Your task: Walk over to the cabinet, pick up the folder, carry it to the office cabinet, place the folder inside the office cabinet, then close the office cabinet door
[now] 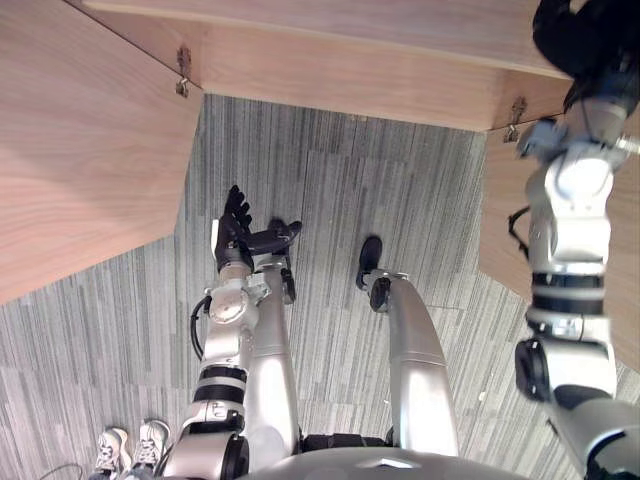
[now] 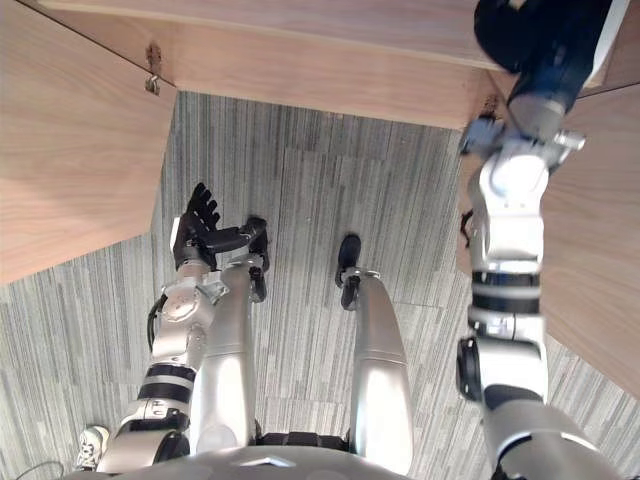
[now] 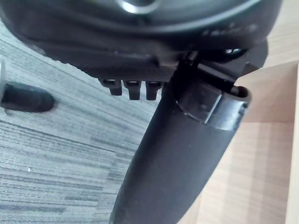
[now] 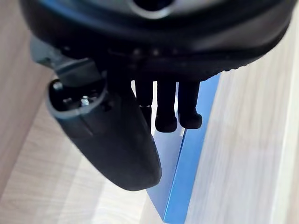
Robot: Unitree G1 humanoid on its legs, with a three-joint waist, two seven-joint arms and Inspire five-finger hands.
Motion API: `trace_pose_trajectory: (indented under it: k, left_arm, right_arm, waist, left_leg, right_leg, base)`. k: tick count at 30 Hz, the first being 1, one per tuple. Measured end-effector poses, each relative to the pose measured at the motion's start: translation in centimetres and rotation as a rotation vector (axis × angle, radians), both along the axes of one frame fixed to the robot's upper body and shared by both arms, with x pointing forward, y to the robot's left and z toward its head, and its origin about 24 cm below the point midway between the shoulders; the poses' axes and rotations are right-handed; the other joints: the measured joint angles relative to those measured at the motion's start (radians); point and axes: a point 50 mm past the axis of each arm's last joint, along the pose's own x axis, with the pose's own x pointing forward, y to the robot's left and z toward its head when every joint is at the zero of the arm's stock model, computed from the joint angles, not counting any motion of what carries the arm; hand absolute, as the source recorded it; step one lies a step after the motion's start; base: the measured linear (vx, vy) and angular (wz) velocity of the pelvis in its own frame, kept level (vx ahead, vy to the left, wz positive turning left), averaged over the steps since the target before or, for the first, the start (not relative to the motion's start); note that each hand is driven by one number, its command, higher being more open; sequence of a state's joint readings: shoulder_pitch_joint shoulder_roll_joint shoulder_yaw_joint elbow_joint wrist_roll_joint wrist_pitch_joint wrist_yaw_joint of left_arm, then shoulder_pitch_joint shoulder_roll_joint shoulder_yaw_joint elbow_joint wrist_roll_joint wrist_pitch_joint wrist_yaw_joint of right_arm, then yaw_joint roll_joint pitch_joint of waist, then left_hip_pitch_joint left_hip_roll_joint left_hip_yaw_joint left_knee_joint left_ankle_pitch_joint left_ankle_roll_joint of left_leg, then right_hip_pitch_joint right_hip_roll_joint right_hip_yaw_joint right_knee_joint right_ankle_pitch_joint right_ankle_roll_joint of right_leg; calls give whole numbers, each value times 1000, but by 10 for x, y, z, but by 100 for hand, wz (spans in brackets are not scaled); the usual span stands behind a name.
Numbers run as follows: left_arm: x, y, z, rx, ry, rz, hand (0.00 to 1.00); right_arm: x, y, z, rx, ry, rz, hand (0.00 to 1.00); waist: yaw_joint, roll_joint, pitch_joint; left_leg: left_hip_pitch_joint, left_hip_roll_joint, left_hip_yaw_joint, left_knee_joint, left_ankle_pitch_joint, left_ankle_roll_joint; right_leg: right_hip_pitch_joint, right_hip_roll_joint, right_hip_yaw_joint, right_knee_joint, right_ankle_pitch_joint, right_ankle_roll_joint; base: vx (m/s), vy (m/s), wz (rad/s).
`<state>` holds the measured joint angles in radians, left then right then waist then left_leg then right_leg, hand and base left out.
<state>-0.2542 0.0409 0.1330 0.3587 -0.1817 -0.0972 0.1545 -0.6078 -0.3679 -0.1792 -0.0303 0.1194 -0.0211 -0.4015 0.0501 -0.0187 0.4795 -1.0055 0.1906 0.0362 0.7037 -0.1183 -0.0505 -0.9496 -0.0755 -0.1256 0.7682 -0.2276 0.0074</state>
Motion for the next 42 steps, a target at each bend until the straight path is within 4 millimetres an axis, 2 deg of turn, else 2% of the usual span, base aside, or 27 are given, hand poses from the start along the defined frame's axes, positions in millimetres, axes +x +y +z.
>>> trace_pose_trajectory:
  k: [2,4,5,7,8,9,11,12,14,15,16,17,18,20,23,26,29,30,35,42]
  left_arm:
    - [-3,-1,-5,21,25,-15,100]
    - [-6,-1,-9,38,41,-23,100]
    - [-10,0,-14,39,59,-26,100]
    - [-15,1,-23,41,91,-29,100]
    - [-15,1,-23,41,91,-29,100]
    - [-24,1,-39,62,159,-38,100]
    - [-34,-2,-54,68,222,-58,100]
    - [-44,-4,-68,74,279,-77,100]
    - [-55,-6,-81,88,340,-96,100]
    - [-67,-9,-96,98,410,-117,100]
    - [-71,-10,-102,97,435,-124,100]
    - [-78,-13,-112,102,487,-143,100]
    - [-81,-13,-117,102,511,-150,100]
    - [-91,-11,-130,130,588,-167,100]
    - [-99,-2,-136,153,634,-161,100]
    - [-112,7,-143,187,680,-150,100]
    - [-119,9,-150,199,724,-147,100]
    - [-123,9,-153,195,746,-149,100]
    - [-141,10,-165,185,828,-146,100]
    - [-165,10,-179,178,942,-139,100]
  right_arm:
    - [-10,4,-29,29,48,21,0]
    - [-15,9,-44,35,76,50,0]
    - [-19,19,-54,15,96,98,0]
    - [-25,34,-64,-35,117,181,0]
    - [-25,34,-64,-35,117,181,0]
    - [-31,51,-86,-79,183,280,0]
    - [-38,68,-109,-118,264,359,0]
    - [-43,80,-131,-129,348,419,0]
    - [-49,89,-158,-118,451,459,0]
    - [-54,91,-189,-111,580,461,0]
    - [-56,90,-202,-103,634,457,0]
    - [-60,88,-229,-100,750,437,0]
    - [-62,86,-242,-91,810,430,0]
    - [-78,75,-294,-53,1058,375,0]
    - [-101,63,-330,1,1247,322,0]
    - [-130,51,-355,29,1394,265,0]
    - [-149,41,-372,83,1500,214,0]
    - [-158,38,-379,108,1544,194,100]
    - [-179,35,-392,177,1636,141,100]
    - [-198,28,-401,320,1694,49,100]
  waist:
    - [-4,0,-1]
    - [-5,1,-10]
    - [-6,1,-23]
    - [-7,1,-34]
    - [-7,1,-34]
    - [-8,2,-84]
    - [-8,0,-112]
    - [-5,-6,-135]
    - [-6,-10,-168]
    - [-7,-12,-208]
    - [-8,-12,-221]
    - [-11,-10,-241]
    - [-14,-9,-248]
    - [-34,-4,-262]
    - [-41,-1,-265]
    - [-56,9,-293]
    - [-62,18,-323]
    - [-63,20,-335]
    - [-67,15,-351]
    - [-67,7,-358]
  left_leg:
    - [71,2,11,-10,-8,-2]
    - [118,2,17,-18,-13,0]
    - [162,5,26,-24,-21,-1]
    - [224,5,39,-40,-26,1]
    - [224,5,39,-40,-26,1]
    - [272,5,45,-67,-30,0]
    - [341,5,52,-96,-36,-1]
    - [407,1,66,-132,-36,-1]
    - [464,-2,82,-171,-35,-1]
    - [513,-10,96,-217,-29,0]
    - [534,-12,99,-236,-24,1]
    - [574,-19,108,-281,-11,0]
    - [593,-22,112,-306,-1,1]
    - [662,-36,126,-399,34,3]
    - [743,-50,152,-481,62,7]
    - [828,-70,174,-577,97,5]
    - [882,-84,181,-656,136,7]
    - [906,-87,182,-689,152,7]
    - [968,-95,191,-792,209,2]
    - [992,-113,193,-797,206,5]
  right_leg:
    - [72,0,4,-20,2,-3]
    - [119,0,6,-34,2,-2]
    - [163,2,9,-52,2,-1]
    - [222,3,14,-75,2,1]
    - [222,3,14,-75,2,1]
    - [272,5,14,-111,4,4]
    - [344,8,14,-150,5,7]
    - [402,7,23,-183,8,13]
    - [454,8,30,-223,14,21]
    - [498,7,43,-270,26,29]
    - [516,7,46,-294,34,32]
    - [557,8,50,-349,55,37]
    - [578,8,51,-379,68,39]
    - [659,10,53,-502,126,49]
    - [732,7,70,-592,169,57]
    - [796,3,80,-662,204,64]
    - [829,2,84,-702,224,61]
    - [846,2,84,-716,232,60]
    - [863,9,92,-744,252,60]
    - [896,-3,101,-776,263,71]
  base:
    - [43,32,-8]
    - [59,16,-7]
    - [76,11,-10]
    - [77,11,-10]
    - [69,13,-6]
    - [82,20,-2]
    - [125,40,-5]
    - [121,47,-10]
    - [122,58,-14]
    - [125,68,-16]
    - [179,90,-16]
    - [155,73,-11]
    - [178,76,-9]
    - [122,55,-7]
    - [82,64,-15]
    - [41,47,-15]
    - [-2,20,-7]
    - [-38,-1,-2]
    - [-95,-2,-5]
    - [-64,22,-3]
